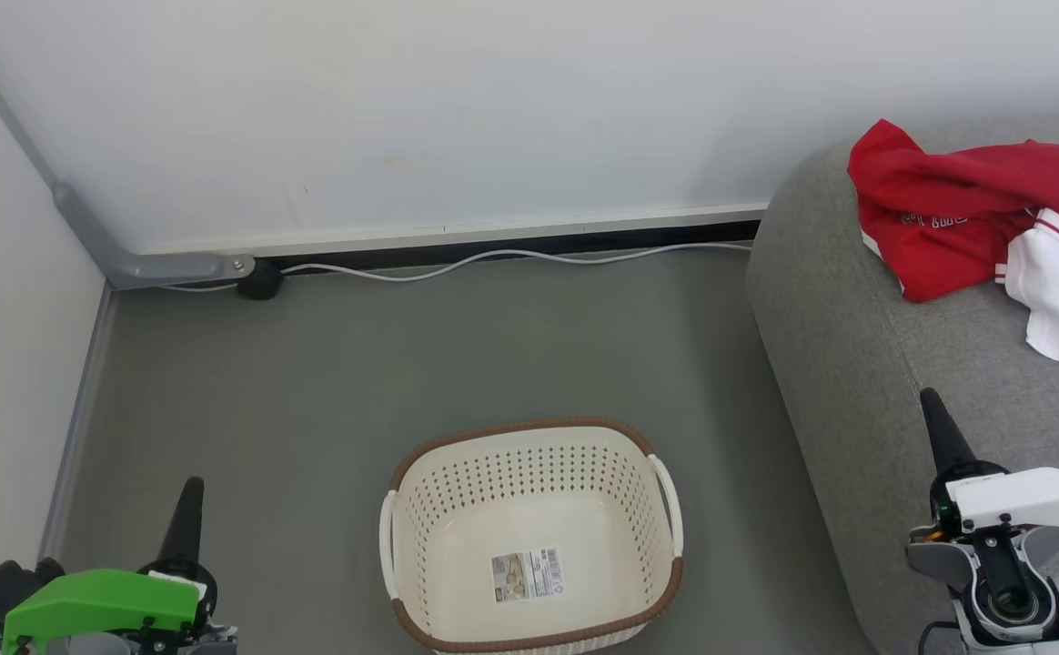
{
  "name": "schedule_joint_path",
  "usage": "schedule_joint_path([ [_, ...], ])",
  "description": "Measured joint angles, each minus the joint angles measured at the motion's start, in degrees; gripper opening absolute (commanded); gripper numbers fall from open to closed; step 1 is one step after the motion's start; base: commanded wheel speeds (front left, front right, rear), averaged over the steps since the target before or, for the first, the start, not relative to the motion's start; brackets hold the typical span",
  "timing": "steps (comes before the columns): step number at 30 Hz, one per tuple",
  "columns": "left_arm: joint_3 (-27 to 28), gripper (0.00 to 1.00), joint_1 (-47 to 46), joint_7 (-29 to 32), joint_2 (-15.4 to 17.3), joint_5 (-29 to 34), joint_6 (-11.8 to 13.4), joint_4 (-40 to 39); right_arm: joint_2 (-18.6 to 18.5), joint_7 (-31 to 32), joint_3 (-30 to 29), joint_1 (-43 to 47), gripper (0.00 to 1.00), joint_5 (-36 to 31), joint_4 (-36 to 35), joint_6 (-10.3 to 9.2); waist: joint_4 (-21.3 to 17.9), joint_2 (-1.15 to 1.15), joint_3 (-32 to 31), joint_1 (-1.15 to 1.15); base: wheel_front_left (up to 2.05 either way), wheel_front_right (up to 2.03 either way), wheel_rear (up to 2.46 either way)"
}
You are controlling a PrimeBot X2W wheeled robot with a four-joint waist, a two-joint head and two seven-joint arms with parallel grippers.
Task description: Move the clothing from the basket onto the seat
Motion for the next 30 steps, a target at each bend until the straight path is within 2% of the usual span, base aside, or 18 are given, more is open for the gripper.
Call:
schedule_joint_path([
  [30,5.2,0.00,-3.8,5.6,-2.9,-17.1,-2.3,2.7,0.7,5.4,-4.2,-1.4,0.00,23.0,-0.5,2.18,0.5,0.00,0.5,0.00,0.00,0.00,0.00],
])
